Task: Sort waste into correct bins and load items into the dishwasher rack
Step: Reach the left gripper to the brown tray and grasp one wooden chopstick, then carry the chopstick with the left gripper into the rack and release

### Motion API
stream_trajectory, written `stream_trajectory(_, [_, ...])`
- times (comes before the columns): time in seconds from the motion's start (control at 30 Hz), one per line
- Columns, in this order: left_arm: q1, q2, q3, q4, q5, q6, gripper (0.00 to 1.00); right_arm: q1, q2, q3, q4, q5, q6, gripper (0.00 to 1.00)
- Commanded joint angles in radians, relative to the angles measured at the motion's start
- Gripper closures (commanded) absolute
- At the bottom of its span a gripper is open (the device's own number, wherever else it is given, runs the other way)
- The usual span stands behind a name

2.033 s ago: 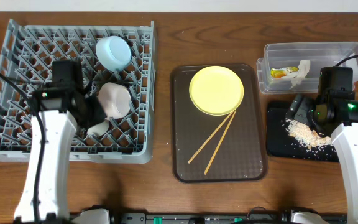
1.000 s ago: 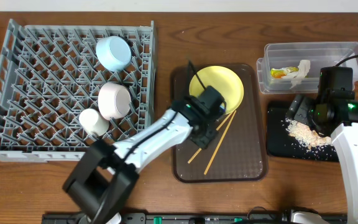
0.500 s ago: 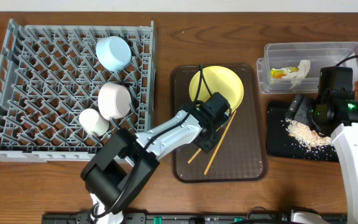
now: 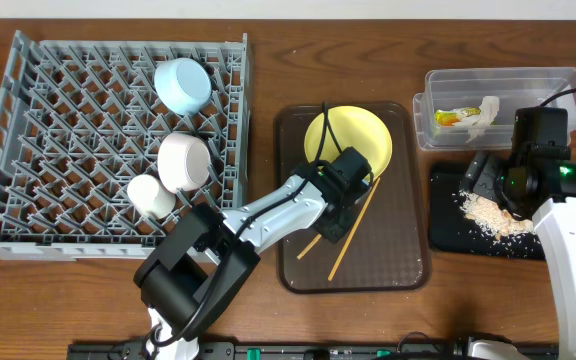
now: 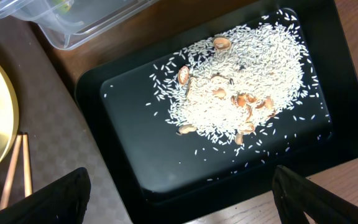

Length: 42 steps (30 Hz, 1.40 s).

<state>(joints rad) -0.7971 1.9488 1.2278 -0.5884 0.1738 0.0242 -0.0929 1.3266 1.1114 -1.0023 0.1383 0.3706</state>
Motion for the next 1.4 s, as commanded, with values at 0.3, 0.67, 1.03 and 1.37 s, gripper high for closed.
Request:
stream_trajectory(0.3, [-0.001, -0.019, 0.003, -0.084, -0.002, 0.005, 0.94, -0.013, -0.006, 0.007, -0.001, 0.003, -0.012, 0.09])
stream_trajectory(0.67, [0.0, -0.254, 0.003, -0.194, -0.002, 0.018, 0.94, -0.013, -0.006, 0.007, -0.001, 0.003, -0.012, 0.09])
stream_trajectory(1.03, [0.174, -0.428, 0.004, -0.245, -0.246, 0.02, 0.94, -0.013, -0.006, 0.007, -0.002, 0.003, -0.012, 0.09])
stream_trajectory(1.37, [0.443, -0.441, 0.015, -0.185, -0.241, 0.016, 0.94, -0.013, -0.006, 0.007, -0.003, 0.003, -0.012, 0.08])
